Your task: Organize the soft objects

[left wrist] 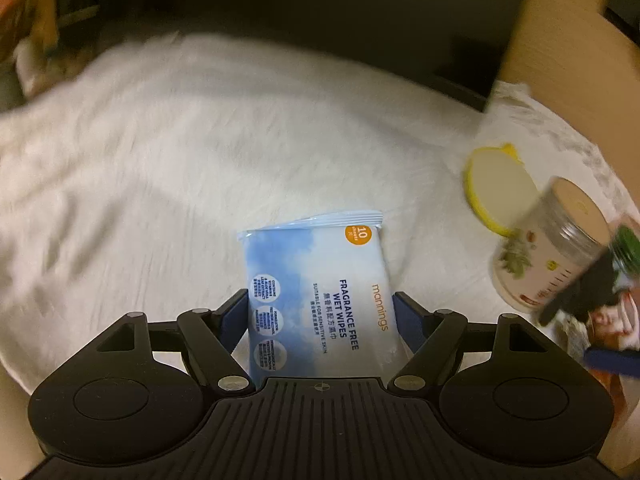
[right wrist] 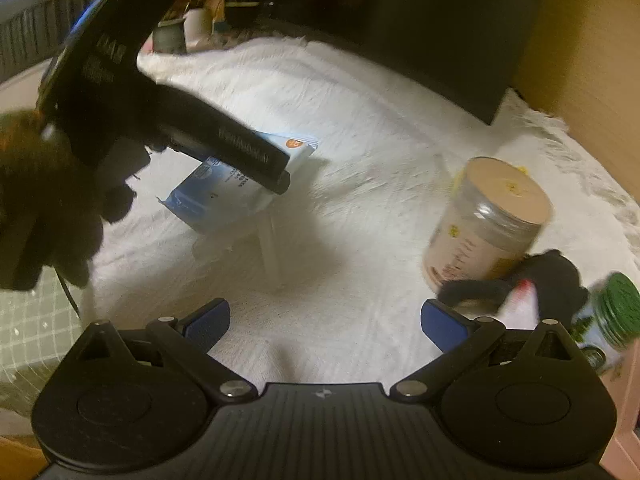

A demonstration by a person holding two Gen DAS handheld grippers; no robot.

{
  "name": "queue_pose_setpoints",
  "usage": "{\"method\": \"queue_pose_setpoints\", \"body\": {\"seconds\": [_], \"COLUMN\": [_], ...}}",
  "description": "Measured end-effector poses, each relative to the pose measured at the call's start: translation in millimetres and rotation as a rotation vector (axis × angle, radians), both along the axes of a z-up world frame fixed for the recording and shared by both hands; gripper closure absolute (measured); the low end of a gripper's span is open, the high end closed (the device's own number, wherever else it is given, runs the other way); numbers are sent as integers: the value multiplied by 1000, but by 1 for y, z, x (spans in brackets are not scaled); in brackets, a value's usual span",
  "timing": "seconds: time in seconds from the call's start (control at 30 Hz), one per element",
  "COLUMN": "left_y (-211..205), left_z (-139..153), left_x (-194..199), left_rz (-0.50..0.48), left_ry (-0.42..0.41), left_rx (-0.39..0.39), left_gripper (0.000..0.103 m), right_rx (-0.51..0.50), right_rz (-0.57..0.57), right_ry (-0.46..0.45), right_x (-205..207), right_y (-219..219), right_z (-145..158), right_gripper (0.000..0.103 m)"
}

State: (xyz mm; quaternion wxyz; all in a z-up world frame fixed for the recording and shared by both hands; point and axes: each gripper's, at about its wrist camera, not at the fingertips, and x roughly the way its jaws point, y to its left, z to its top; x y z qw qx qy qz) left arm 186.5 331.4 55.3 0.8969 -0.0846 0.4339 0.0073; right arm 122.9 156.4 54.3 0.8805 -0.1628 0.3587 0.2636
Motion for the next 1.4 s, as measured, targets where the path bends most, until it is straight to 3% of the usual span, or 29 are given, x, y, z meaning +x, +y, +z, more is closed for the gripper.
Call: {"method": "queue_pose_setpoints", "body": {"seconds": [0.1, 0.23, 0.37, 0.53, 0.7, 0.73, 0.8, 1.07, 1.4], "left_y": [11, 29, 46, 49, 48, 49, 50, 34, -45], "left_z": [-6, -16, -20, -19, -19, -19, -19, 2, 99], "left_x": [3, 8, 10, 16, 16, 17, 16, 17, 50], "left_rz": [25, 43, 48, 28, 21, 22, 36, 44, -111], "left_ry": [3, 27, 47, 60, 53, 53, 53, 3, -190], "left_rx": [49, 56, 1, 23, 33, 29, 23, 29, 88], "left_gripper": [22, 22, 22, 22, 22, 22, 22, 23, 23], "right_rx": [-16, 18, 76, 63, 47, 47, 47, 70, 150], "right_rz": [33, 50, 71, 137, 194, 205, 225, 198, -30], "right_ry": [5, 49, 54, 60, 2, -4, -7, -10, -272], "right_x": [6, 17, 29, 36, 34, 33, 29, 21, 5], "right_y": [9, 24, 48, 77, 95, 95, 94, 60, -52], "right_z": [-8, -15, -19, -35, -43, -42, -38, -9, 102], "right_gripper": [1, 1, 1, 7, 10, 16, 40, 40, 40]}}
